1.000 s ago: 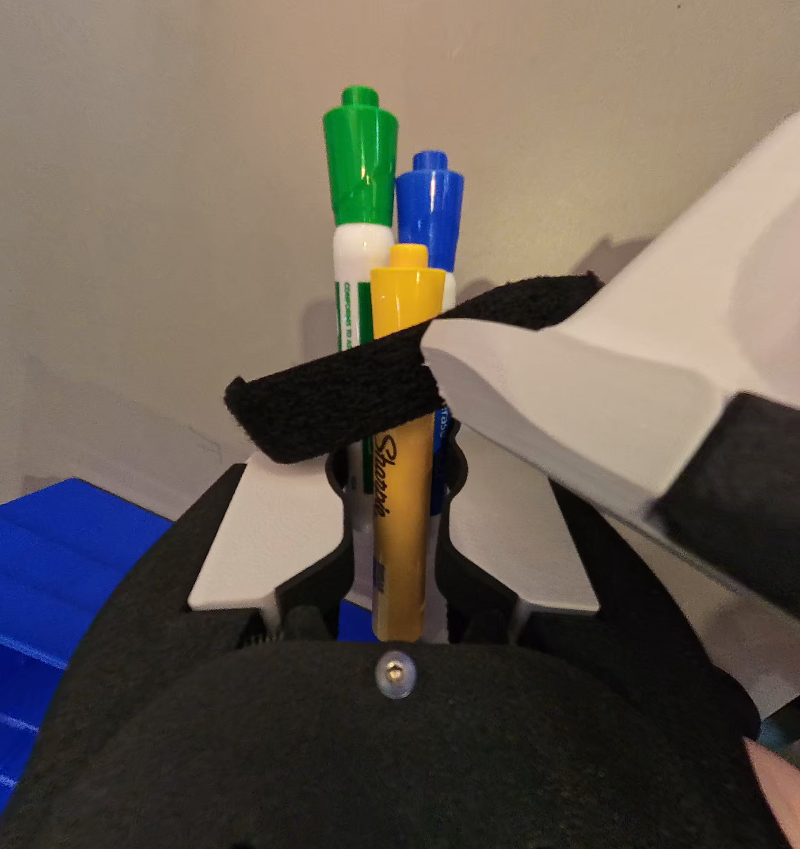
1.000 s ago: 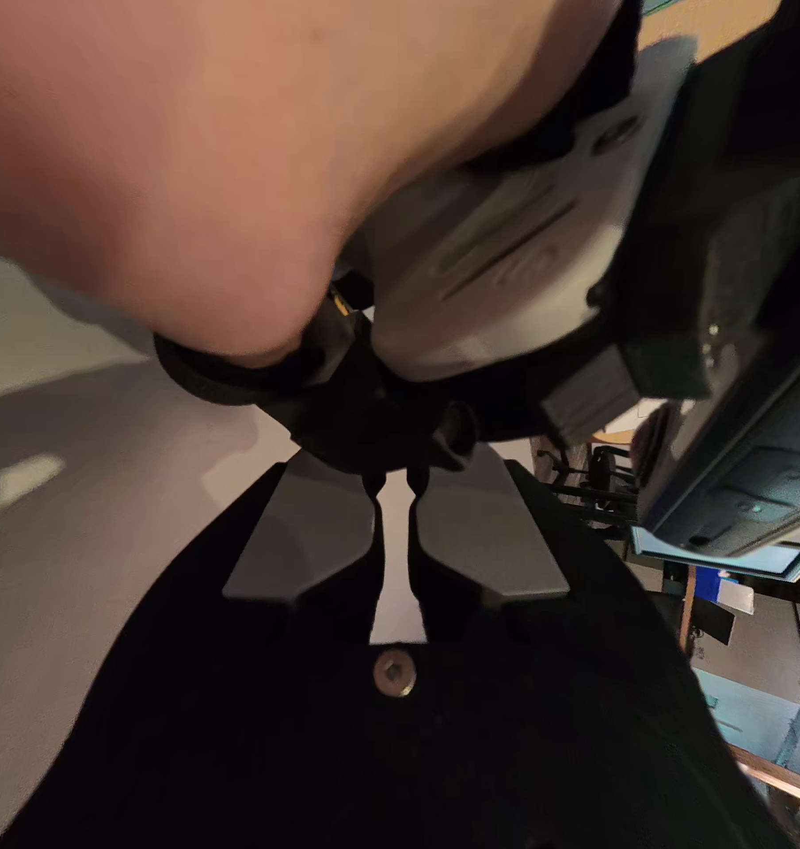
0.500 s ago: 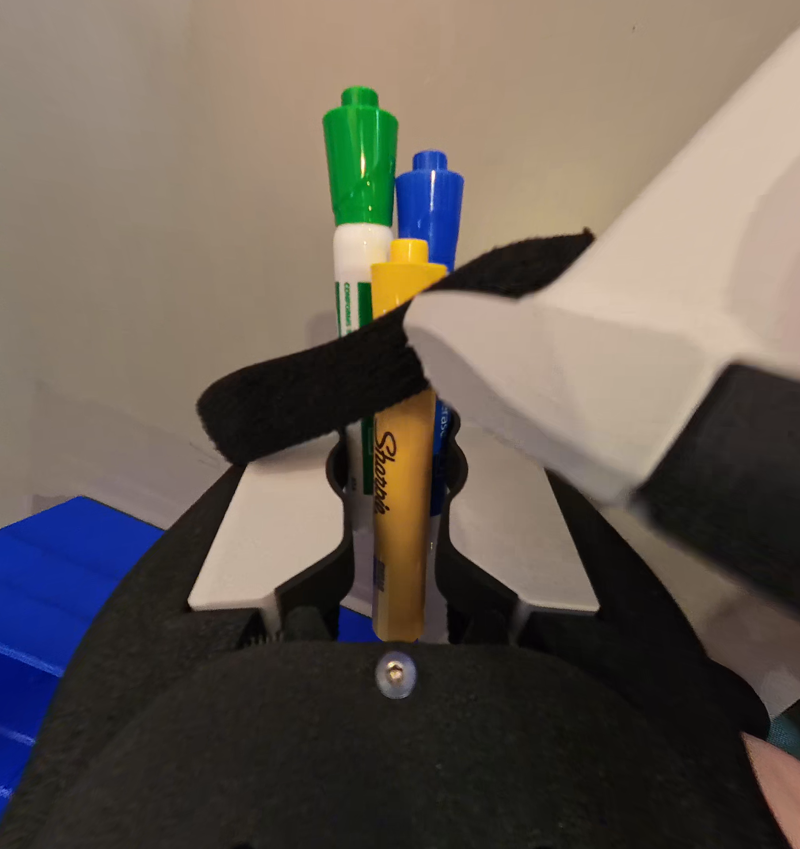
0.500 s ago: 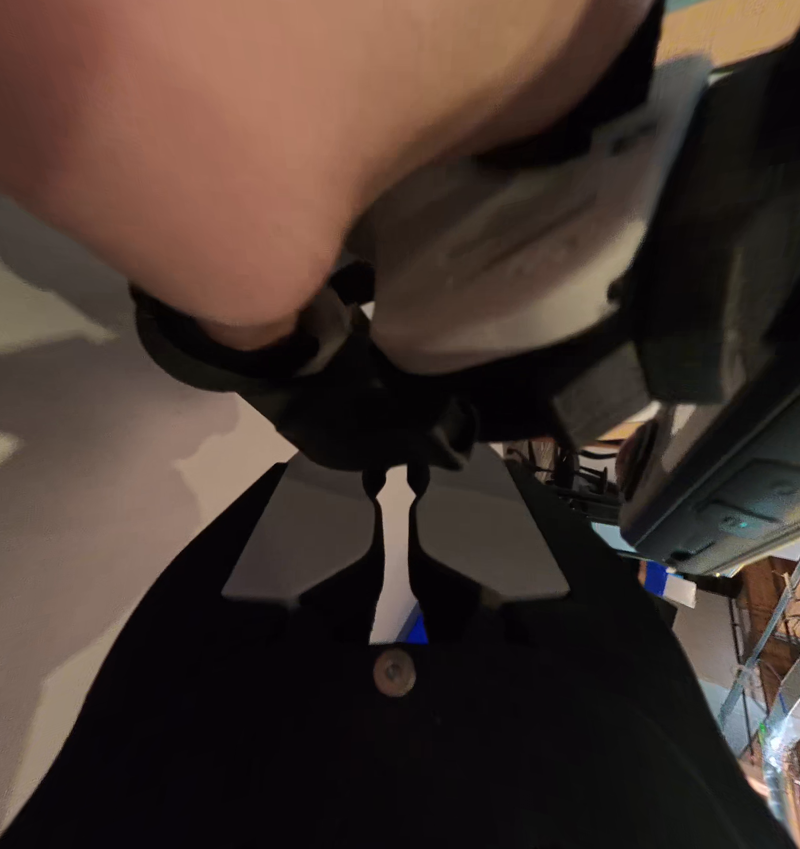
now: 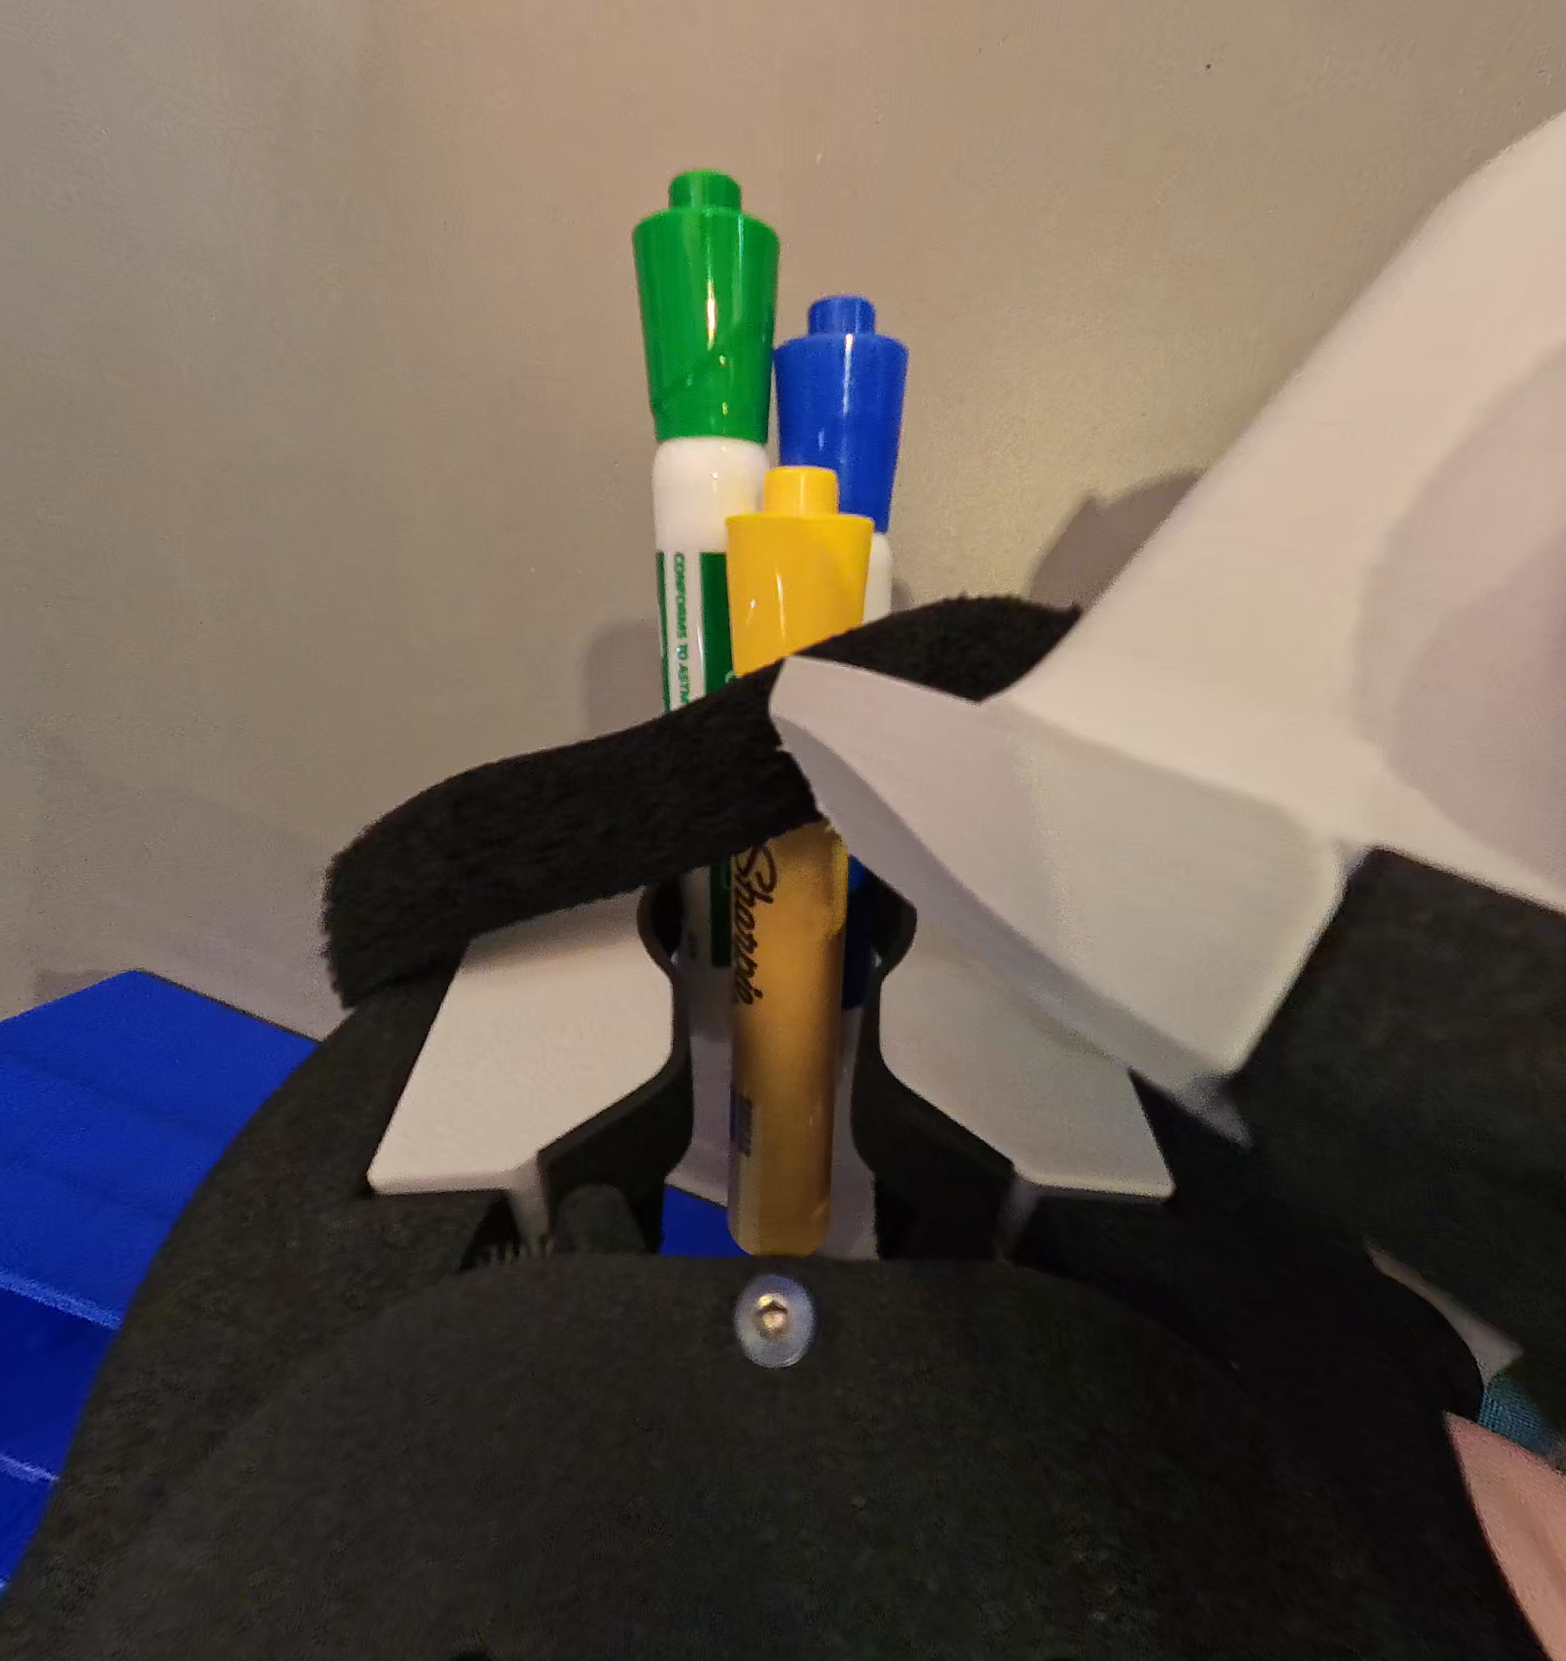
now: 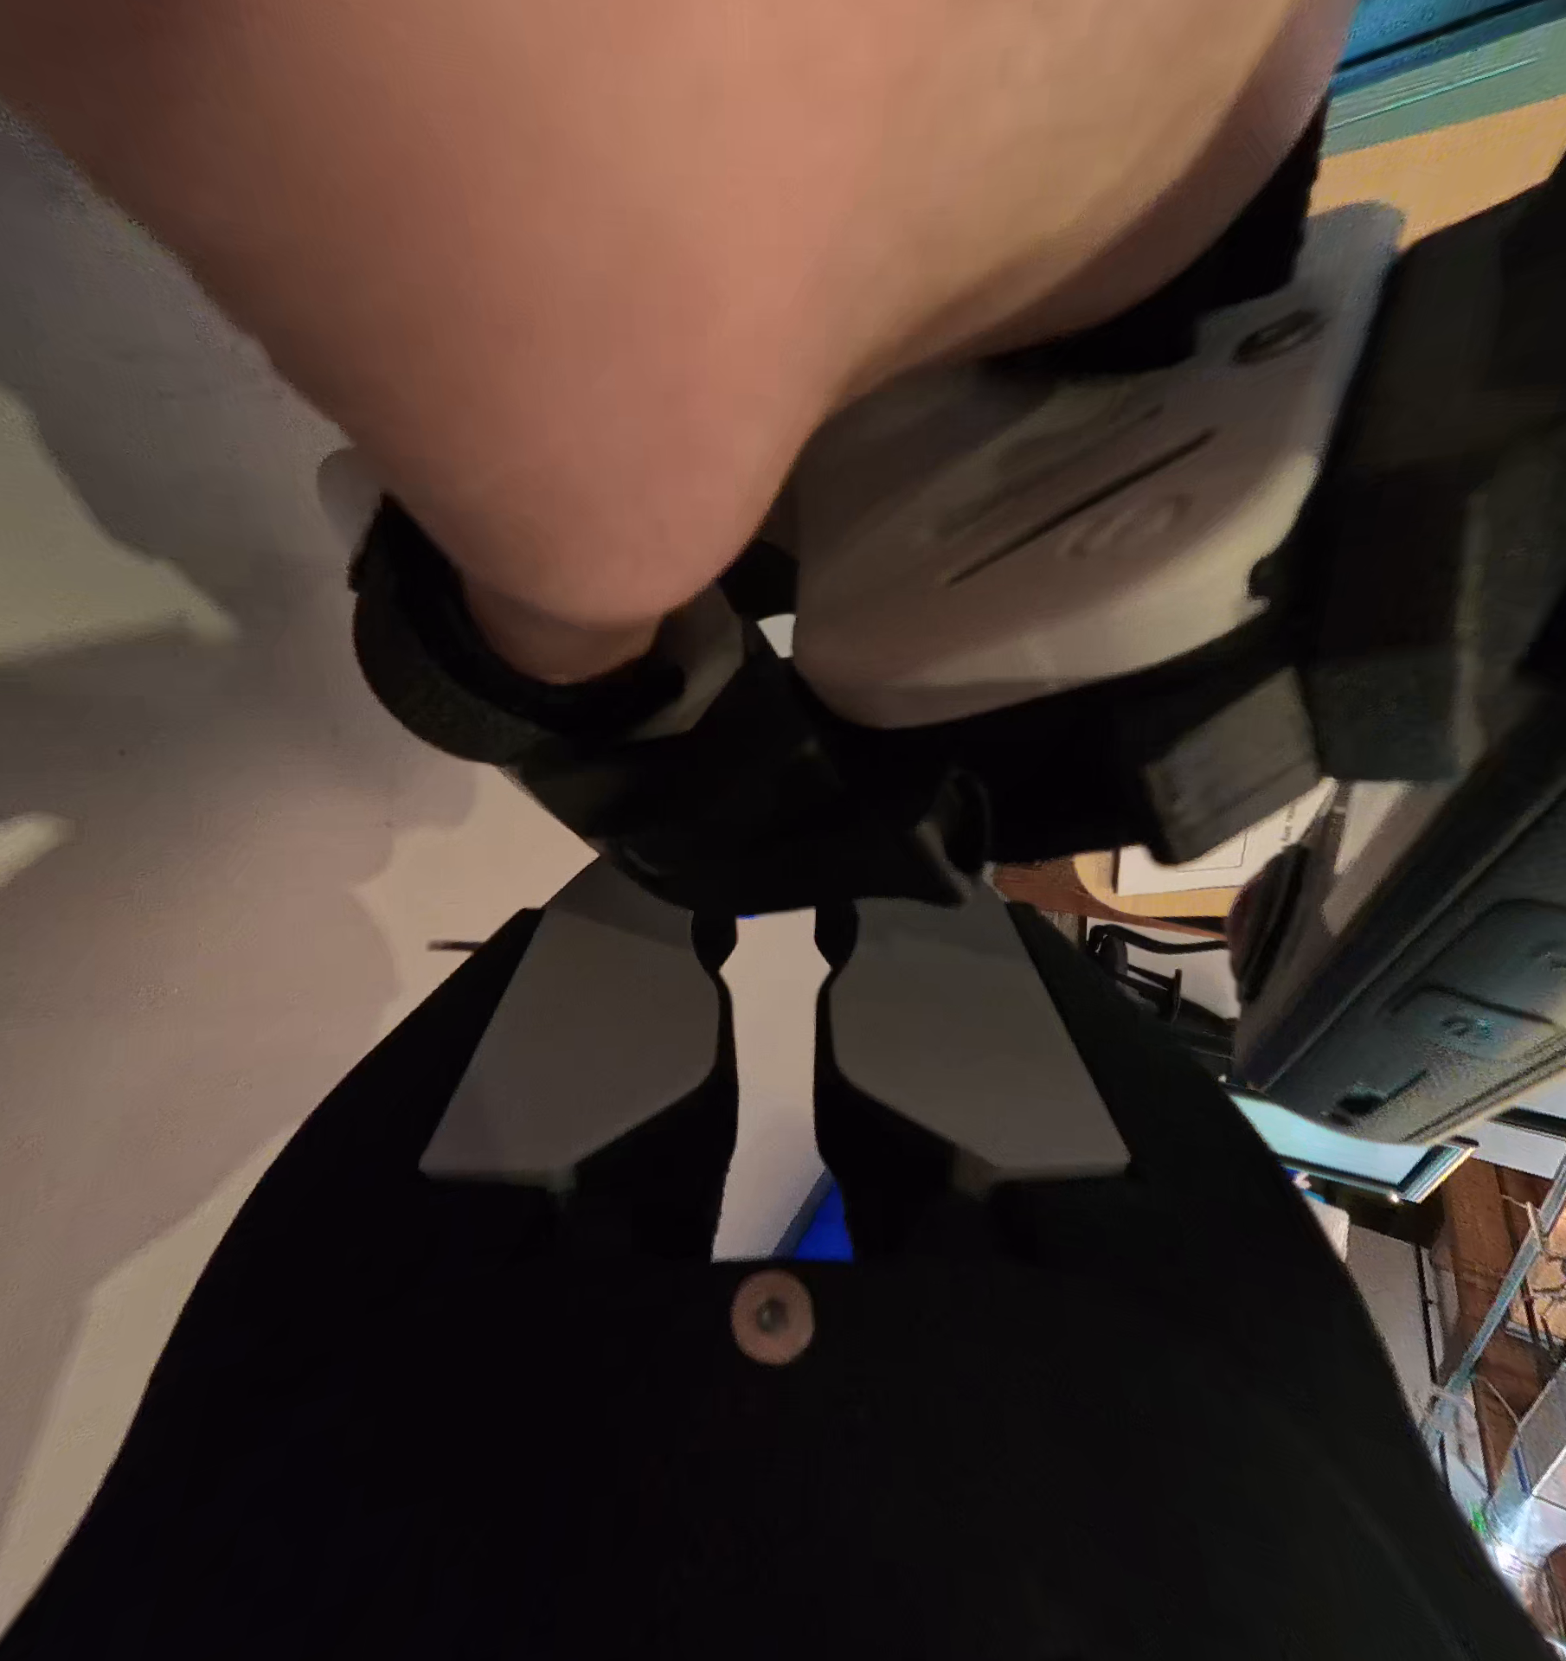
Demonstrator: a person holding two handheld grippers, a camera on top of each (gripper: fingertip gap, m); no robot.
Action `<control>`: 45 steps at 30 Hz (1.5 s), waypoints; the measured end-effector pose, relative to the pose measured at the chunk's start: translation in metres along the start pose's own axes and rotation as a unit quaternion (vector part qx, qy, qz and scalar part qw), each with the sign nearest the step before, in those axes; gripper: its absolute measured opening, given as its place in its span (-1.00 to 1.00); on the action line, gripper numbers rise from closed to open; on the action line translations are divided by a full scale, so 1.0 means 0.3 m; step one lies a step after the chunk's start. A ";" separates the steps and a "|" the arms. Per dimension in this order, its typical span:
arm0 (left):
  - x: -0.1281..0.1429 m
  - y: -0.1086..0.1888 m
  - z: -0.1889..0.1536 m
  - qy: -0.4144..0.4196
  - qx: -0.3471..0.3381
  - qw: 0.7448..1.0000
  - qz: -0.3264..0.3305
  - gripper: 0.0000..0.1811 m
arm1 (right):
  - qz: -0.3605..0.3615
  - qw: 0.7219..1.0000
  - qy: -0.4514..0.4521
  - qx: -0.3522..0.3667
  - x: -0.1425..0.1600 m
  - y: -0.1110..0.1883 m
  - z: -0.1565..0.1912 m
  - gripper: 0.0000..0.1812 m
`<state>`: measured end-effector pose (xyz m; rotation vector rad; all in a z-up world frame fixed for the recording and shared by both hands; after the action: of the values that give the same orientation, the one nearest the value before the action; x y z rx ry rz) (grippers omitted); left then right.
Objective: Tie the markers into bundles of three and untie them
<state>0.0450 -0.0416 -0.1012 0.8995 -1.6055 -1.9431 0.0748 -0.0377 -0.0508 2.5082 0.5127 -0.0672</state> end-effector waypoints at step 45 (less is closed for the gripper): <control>0.031 0.010 -0.020 -0.010 0.054 0.998 -0.013 -0.57 | -0.386 0.875 0.066 -0.284 0.294 0.115 0.301 -0.68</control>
<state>0.0430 -0.0528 -0.1007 0.9515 -1.7323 -1.9036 0.1751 -0.0829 -0.1217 1.6184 1.3492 -0.0395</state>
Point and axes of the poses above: each gripper's, where its closed fingertips meet, y back along the fingers, x out of its underside, z = x × y across the jaws, the point moved 2 cm from there along y, back along the fingers, and after that the axes turned 4 degrees about z, right-handed, at the moved point
